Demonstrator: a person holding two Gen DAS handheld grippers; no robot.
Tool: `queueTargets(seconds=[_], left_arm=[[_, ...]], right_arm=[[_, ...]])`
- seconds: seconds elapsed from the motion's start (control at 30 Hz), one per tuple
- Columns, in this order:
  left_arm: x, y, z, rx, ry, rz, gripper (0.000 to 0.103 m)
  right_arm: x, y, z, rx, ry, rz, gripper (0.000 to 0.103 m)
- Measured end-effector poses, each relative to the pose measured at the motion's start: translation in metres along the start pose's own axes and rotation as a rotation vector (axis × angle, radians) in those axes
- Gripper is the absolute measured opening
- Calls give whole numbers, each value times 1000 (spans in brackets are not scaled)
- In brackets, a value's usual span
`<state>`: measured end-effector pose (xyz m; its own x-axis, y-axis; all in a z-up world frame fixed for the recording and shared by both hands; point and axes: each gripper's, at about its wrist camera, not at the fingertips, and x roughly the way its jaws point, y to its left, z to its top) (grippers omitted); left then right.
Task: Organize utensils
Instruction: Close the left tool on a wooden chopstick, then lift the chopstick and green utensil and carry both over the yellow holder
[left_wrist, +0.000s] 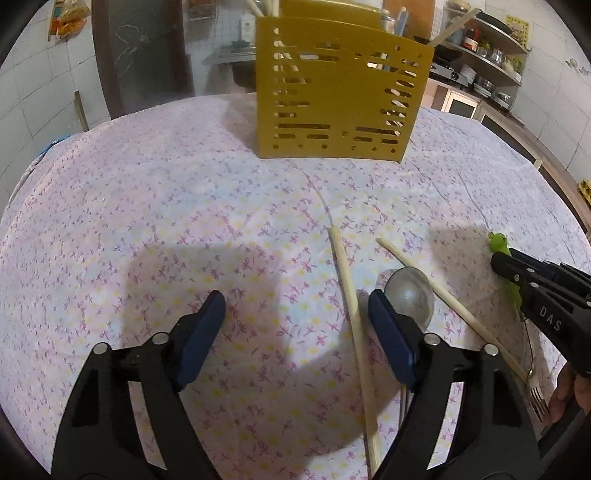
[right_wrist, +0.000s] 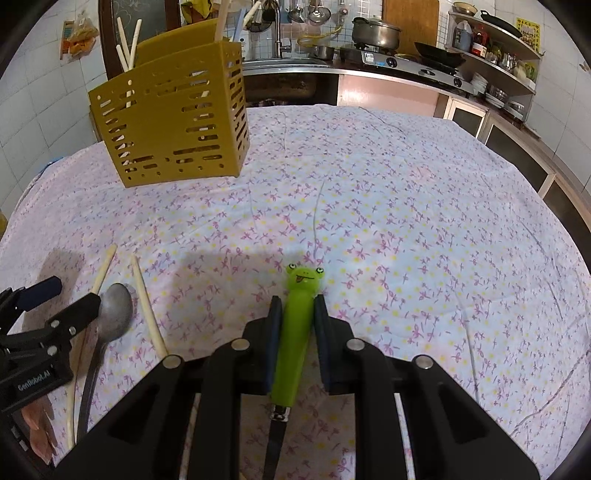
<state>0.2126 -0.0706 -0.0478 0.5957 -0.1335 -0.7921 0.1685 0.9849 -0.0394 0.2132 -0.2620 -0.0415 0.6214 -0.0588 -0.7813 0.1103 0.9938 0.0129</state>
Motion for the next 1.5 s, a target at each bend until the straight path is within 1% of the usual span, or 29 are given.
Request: queueTargets(seconds=[0.07,0.2,0.23,0.27,0.3,0.33,0.4,0.43,0.5,0.53,0.6,0.67,0.77,0.9,1.07,1.2,1.43,1.5], left_arm=[[2,-2,1,11,1,13,72],[6,-10,9,13,7,20,57],[7,-12,11,10,9,23,55],[8,-14,12,11,9,30,51],[10,-17,15,16,12,39,45],[11,-18,17,17,15,41,41],[13,-19,21,6,27,37,30],[13,-20,21,2,31,36,27],[14,-22,23,6,37,31,16],[14,-24,23,13,39,33,14],[15,-29,23,35,38,41,5],[15,-34,23,58,35,57,4],[13,-36,22,69,26,50,4],[5,-29,20,43,6,42,4],[-26,-14,20,23,-95,44,4],[-53,6,22,-26,-172,42,4],[-88,28,21,-51,-285,43,4],[-98,33,20,-59,-320,30,4]], right_arm=[[-1,1,-2,-2,0,-4,18],[0,1,0,3,6,-10,18],[0,2,0,3,8,-11,18],[0,2,2,2,13,-13,18],[1,3,3,1,18,-14,18],[2,3,4,-1,28,-15,18],[3,2,9,-4,48,-17,18],[4,3,11,-9,62,-19,18],[6,4,15,-11,68,-22,18],[7,4,16,-10,69,-22,18],[6,4,14,-12,65,-23,17],[5,3,13,-7,58,-22,17],[2,4,10,8,45,-12,17],[-8,5,7,17,5,-4,16],[-29,4,8,38,-76,17,16],[-45,4,9,59,-141,24,16],[-74,0,8,108,-287,52,16],[-84,0,9,123,-335,58,16]])
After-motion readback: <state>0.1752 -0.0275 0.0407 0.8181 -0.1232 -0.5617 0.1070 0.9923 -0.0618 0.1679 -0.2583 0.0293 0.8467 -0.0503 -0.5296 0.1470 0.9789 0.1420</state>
